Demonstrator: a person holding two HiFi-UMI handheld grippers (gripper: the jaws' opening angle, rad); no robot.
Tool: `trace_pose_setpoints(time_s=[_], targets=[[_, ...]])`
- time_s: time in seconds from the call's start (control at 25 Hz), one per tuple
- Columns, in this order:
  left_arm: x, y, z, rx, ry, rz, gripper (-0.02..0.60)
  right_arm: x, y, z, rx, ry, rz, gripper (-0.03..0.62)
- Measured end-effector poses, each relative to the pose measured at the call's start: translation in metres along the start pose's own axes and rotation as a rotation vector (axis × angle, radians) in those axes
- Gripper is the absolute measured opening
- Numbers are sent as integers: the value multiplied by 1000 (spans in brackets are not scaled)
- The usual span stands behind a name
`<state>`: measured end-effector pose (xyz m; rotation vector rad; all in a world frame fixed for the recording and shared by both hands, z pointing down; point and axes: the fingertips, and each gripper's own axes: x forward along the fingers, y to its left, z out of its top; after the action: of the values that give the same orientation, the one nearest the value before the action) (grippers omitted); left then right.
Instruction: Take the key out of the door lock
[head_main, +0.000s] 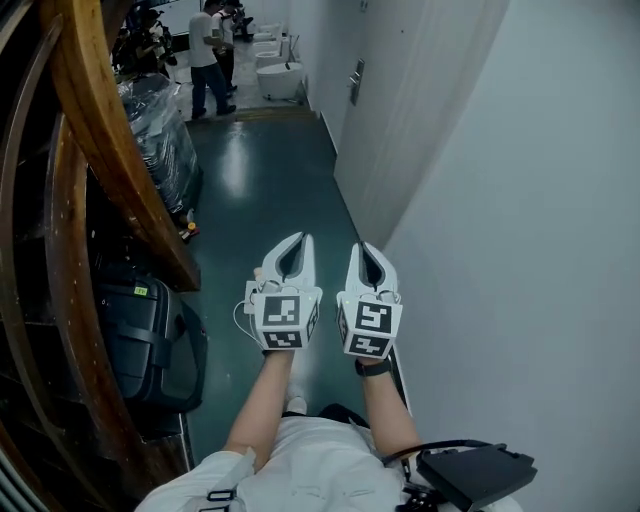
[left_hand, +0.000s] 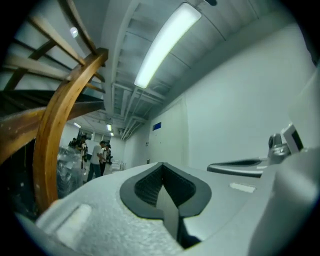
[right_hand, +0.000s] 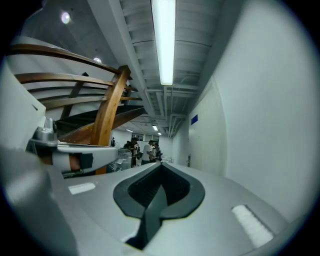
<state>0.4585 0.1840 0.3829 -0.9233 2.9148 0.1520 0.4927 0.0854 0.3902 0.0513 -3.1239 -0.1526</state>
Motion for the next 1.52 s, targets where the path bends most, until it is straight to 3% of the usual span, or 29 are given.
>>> trace_pose_setpoints(time_s=[0.08, 0.16, 0.44, 0.56, 0.72, 0.88, 1.04, 1.28, 1.52], targets=[[-1, 28, -3, -51, -2, 27, 2, 21, 29, -6, 11, 19, 88, 0], [-1, 52, -10, -29, 10, 63, 2, 39, 54, -12, 6, 27, 168, 0], [33, 127, -36, -24, 58, 183, 2, 120, 106, -23, 9, 16, 323, 0], [71, 146, -40, -27, 39, 219, 2, 163, 98, -24, 48, -21, 384, 0], [140, 164, -38, -57, -13, 221, 2, 230, 63, -2, 204, -121, 475, 2], [217, 170, -27, -31, -34, 237, 2, 297, 30, 14, 149, -157, 499, 3], [271, 174, -22, 23, -14, 261, 2, 352, 3, 21, 168, -167, 526, 3], [317, 222, -36, 34, 38, 328, 2, 419, 27, 0, 178, -101, 619, 3], [377, 297, -48, 36, 21, 327, 2, 507, 65, -12, 145, -93, 648, 3]])
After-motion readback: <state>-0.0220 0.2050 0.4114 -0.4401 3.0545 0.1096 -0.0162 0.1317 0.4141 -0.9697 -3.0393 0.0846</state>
